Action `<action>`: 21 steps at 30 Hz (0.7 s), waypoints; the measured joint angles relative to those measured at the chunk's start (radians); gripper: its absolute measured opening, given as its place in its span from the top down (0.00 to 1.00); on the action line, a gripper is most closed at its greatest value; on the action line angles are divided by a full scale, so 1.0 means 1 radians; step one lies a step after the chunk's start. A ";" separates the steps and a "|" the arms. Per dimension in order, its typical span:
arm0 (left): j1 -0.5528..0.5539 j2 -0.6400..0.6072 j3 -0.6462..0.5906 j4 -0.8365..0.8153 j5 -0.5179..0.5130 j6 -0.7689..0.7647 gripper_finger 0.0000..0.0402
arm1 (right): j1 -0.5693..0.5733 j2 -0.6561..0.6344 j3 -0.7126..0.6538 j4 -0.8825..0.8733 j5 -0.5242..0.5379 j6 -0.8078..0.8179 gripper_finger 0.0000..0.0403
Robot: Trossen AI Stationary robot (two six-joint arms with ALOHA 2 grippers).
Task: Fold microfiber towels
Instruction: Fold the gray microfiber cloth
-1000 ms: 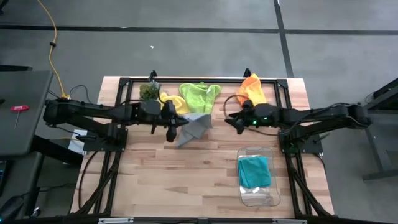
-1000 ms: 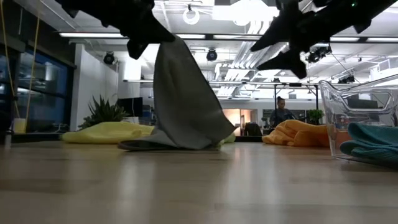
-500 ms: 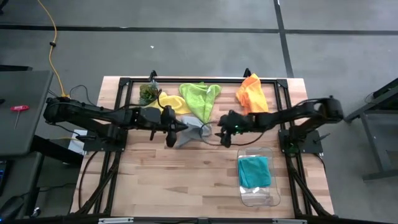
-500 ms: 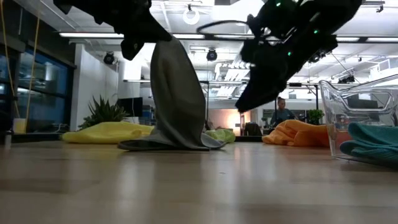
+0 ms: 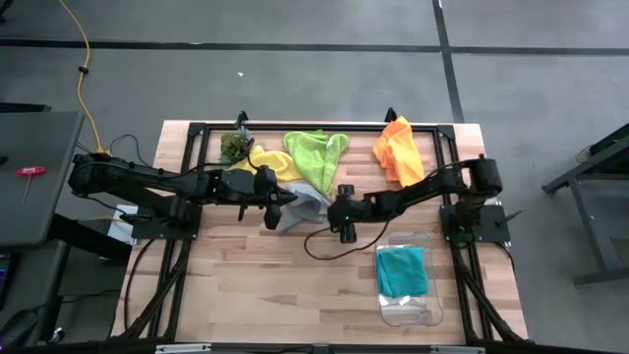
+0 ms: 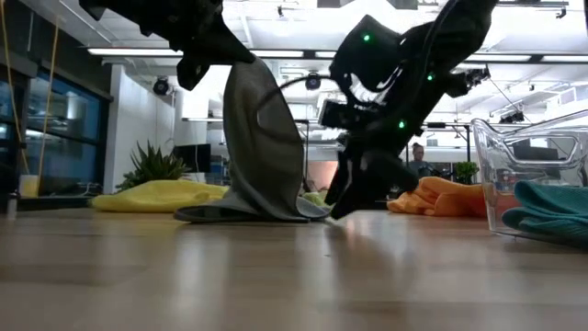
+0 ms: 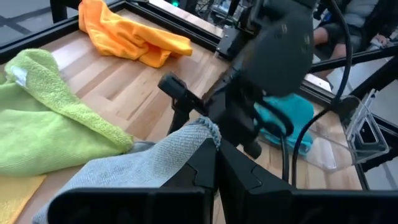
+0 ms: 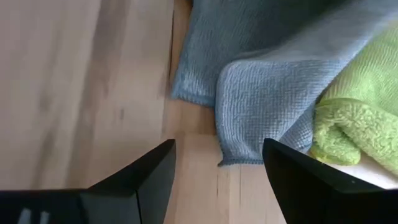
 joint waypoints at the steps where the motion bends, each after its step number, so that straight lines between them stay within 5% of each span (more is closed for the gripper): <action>1: 0.000 0.000 0.000 0.000 0.000 -0.001 1.00 | 0.005 0.014 0.007 0.001 0.027 -0.015 0.42; 9: 0.000 0.000 0.000 0.000 0.001 -0.003 1.00 | 0.027 0.053 0.038 -0.003 0.154 -0.045 0.45; 21: 0.000 0.000 0.000 0.000 0.001 -0.003 1.00 | 0.021 0.066 0.035 -0.052 0.194 0.016 0.77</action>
